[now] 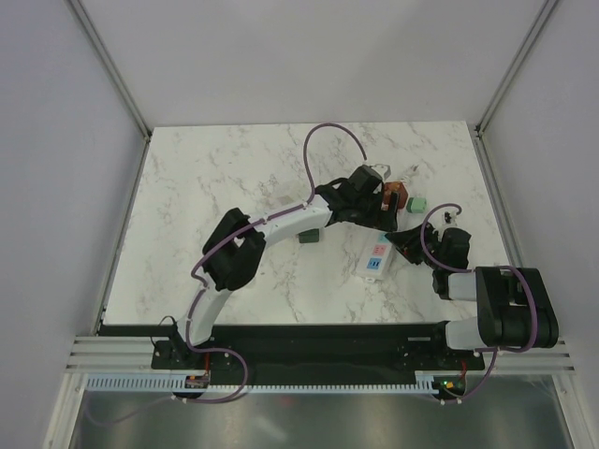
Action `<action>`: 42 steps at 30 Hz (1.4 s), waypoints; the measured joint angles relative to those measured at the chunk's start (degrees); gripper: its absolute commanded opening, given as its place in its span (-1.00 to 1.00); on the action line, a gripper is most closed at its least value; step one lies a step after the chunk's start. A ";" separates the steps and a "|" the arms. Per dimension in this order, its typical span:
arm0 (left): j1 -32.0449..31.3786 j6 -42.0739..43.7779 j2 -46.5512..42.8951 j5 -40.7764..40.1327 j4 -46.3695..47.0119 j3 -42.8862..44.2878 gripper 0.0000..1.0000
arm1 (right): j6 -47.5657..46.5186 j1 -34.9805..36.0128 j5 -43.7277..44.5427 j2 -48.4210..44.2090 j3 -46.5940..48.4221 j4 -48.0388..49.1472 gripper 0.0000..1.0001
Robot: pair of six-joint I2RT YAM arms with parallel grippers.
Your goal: Pull the plug off the socket
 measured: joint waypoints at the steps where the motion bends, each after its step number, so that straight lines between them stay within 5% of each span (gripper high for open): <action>1: -0.20 0.00 0.00 -0.48 0.02 0.02 0.93 | 0.00 0.00 -0.02 0.02 0.00 0.02 -1.00; 7: -0.61 -0.11 2.69 -0.11 -0.07 3.04 0.59 | 0.00 0.00 -0.15 0.28 0.00 0.39 -1.00; 14: 0.09 -0.55 6.54 2.82 -1.92 8.20 -0.96 | 0.35 -0.39 0.61 0.33 -0.15 0.33 -1.00; 22: -0.48 -0.04 6.58 1.95 -2.19 8.50 -0.96 | -0.02 -0.20 2.58 -2.43 -0.20 -3.06 -1.00; 30: 4.28 -8.46 2.86 15.28 20.83 -7.87 -0.96 | -0.76 0.17 4.96 -3.98 -0.44 -2.45 -1.00; 38: -5.42 4.87 2.54 -12.24 3.85 2.36 -0.95 | -0.42 -0.15 2.58 -2.56 -1.03 -1.57 -1.00; 42: -3.93 3.10 1.07 -8.96 6.14 -1.70 -0.96 | -0.66 0.11 1.81 -2.51 -1.22 -3.30 -1.00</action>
